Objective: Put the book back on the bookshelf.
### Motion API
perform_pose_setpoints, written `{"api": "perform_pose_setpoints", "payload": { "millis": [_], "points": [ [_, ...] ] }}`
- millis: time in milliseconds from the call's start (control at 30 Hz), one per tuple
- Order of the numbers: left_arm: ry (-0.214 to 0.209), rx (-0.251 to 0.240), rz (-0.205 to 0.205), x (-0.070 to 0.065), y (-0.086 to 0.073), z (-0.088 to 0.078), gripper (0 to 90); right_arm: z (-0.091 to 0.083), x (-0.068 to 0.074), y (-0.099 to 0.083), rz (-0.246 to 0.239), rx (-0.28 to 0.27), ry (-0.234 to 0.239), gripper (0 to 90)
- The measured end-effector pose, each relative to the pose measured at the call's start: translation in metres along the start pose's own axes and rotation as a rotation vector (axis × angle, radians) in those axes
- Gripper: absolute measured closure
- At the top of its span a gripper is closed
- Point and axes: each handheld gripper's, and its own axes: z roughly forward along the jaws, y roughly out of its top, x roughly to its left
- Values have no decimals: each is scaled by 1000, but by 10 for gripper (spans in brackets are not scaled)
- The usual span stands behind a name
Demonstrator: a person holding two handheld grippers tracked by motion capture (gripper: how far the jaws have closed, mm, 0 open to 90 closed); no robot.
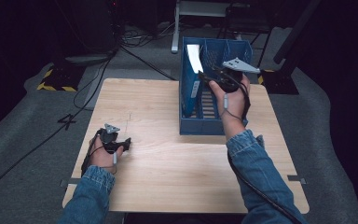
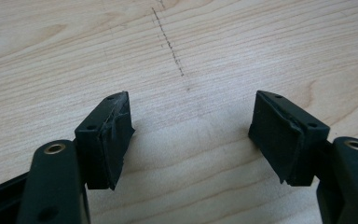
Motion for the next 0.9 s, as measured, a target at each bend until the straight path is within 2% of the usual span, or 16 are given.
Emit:
{"api": "perform_pose_setpoints", "payload": {
  "millis": [167,233,267,367,433,533,633,733,800,900],
  "points": [
    [0,-2,-2,0,-1,-1,296,-36,-14,-6,-3,17,6,367],
    [0,-2,-2,0,-1,-1,296,-48,-20,-8,7,32,10,361],
    [-1,-2,-2,0,-1,0,296,-48,-20,-8,7,32,10,361],
    [-5,1,-3,0,-1,-1,295,-68,-32,-15,7,65,26,359],
    [-5,1,2,0,0,0,293,-81,-40,-21,4,94,22,358],
    [-3,1,4,0,0,0,293,-99,-52,-31,12,101,3,358],
    [-6,-1,0,0,1,1,293,-112,-62,-38,23,101,3,352],
    [-4,-2,5,0,1,1,293,-126,-75,-50,13,144,4,349],
    [-5,-1,5,-1,1,2,293,-130,-79,-54,7,158,2,349],
    [-7,1,5,-1,1,1,294,-144,-90,-68,-2,186,-16,348]
  ]
}}
